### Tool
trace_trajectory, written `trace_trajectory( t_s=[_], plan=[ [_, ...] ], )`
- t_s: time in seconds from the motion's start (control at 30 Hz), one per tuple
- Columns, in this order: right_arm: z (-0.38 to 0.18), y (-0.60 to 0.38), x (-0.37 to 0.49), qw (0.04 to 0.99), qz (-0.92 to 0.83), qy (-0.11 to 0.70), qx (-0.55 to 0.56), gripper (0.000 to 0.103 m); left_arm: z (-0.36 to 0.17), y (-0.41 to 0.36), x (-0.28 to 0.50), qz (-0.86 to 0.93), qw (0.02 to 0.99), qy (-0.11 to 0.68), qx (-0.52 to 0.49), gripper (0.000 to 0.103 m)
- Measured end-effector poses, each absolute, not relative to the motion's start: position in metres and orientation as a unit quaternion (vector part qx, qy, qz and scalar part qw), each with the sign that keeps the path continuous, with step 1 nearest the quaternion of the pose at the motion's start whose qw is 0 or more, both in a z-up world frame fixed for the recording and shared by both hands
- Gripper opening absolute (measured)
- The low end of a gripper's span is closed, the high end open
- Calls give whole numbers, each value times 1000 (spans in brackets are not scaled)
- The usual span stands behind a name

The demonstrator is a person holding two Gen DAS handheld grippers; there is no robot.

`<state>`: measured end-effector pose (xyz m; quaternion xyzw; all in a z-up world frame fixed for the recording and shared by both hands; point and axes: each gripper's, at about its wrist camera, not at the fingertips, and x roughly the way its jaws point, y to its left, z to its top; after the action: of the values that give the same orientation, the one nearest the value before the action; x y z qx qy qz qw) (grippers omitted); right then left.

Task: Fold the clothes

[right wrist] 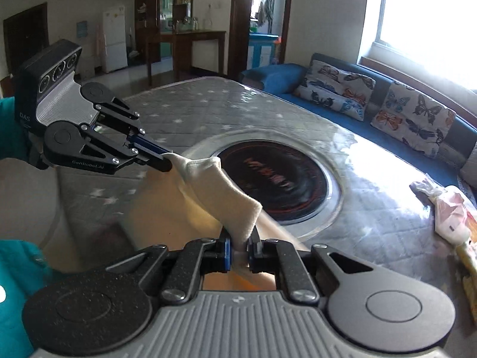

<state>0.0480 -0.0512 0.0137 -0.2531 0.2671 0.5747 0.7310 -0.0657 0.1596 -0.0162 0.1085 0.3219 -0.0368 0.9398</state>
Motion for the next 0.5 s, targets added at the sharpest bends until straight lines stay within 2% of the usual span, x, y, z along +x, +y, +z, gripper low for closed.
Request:
trace_trajectory(
  t_s=[0.27,0.33,0.4,0.47,0.5],
  plan=[
    [-39,-13,98,751,538,292,-249,9,-64,174,-8,10,930,354,99,10],
    [-53,-9,104,760,524,300,-239,10,-71,174,-3,23,929,357,99,12],
    [-67,-6,111,771,509,310,-225,13,-77,174,1,31,927,360,98,14],
    [-73,-10,116,784,494,313,-209,24,-77,175,2,38,928,360,93,17],
    [-76,-12,118,791,486,314,-200,26,-77,176,2,40,928,359,93,19]
  ],
)
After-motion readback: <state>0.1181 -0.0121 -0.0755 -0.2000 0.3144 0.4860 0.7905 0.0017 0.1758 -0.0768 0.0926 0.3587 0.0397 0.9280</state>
